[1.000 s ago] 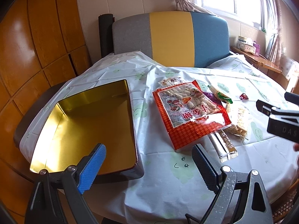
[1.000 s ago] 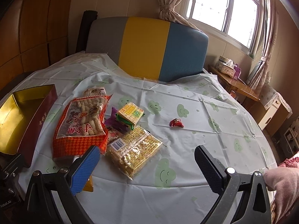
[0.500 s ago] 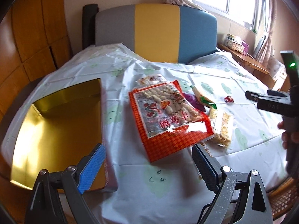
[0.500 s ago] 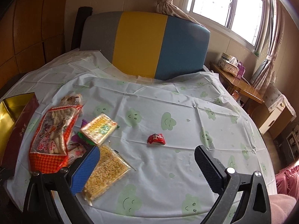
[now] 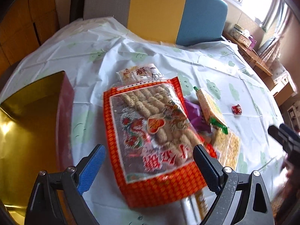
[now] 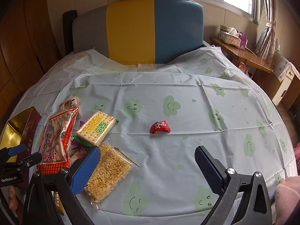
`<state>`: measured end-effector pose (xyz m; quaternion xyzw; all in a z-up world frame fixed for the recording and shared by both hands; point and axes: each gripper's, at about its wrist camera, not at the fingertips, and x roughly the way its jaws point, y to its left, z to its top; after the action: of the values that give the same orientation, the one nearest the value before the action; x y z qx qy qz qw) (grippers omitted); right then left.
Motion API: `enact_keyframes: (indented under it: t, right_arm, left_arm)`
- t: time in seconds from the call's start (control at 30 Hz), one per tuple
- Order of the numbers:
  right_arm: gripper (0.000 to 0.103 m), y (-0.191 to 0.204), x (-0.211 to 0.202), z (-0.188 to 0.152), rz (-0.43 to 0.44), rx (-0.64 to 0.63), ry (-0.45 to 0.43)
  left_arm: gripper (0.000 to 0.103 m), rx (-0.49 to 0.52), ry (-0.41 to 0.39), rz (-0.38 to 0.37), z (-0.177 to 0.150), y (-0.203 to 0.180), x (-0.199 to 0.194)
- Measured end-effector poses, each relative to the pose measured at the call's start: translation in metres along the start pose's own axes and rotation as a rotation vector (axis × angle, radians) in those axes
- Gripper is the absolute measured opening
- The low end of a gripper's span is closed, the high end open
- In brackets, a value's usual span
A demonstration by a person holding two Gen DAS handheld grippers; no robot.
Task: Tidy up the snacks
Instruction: 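Reach the left gripper toward the red-and-orange peanut snack bag, then grasp the red-and-orange peanut snack bag with the left gripper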
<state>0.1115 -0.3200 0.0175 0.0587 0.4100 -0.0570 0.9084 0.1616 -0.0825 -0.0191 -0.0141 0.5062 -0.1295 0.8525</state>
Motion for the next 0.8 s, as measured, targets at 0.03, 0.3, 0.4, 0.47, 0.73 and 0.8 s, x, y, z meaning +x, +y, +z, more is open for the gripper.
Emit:
enact_keyframes:
  t: [0.03,0.3,0.4,0.47,0.73,0.8]
  right_arm:
    - [0.102,0.0,0.001,0.0,0.003,-0.001,0.006]
    - [0.102,0.004,0.001,0.001,0.006,-0.018,0.011]
    - [0.102,0.003,0.001,0.001,0.008,-0.012,0.011]
    - [0.102,0.003,0.002,0.001,0.007,-0.013,0.012]
    - [0.1,0.005,0.005,-0.002,-0.011,-0.032,0.024]
    - [0.099,0.004,0.006,-0.002,-0.014,-0.032,0.026]
  left_arm:
    - [0.095,-0.007,0.008,-0.003,0.005,-0.002,0.004]
    - [0.07,0.047,0.083,0.033,0.032,-0.029,0.048]
    - [0.047,0.07,0.055,0.026,0.033,-0.035,0.046]
    - [0.026,0.106,0.017,-0.007,0.029,-0.038,0.038]
    - [0.011,0.104,-0.091,-0.084,0.015,-0.017,0.002]
    - [0.011,0.085,-0.119,-0.104,0.017,-0.008,-0.012]
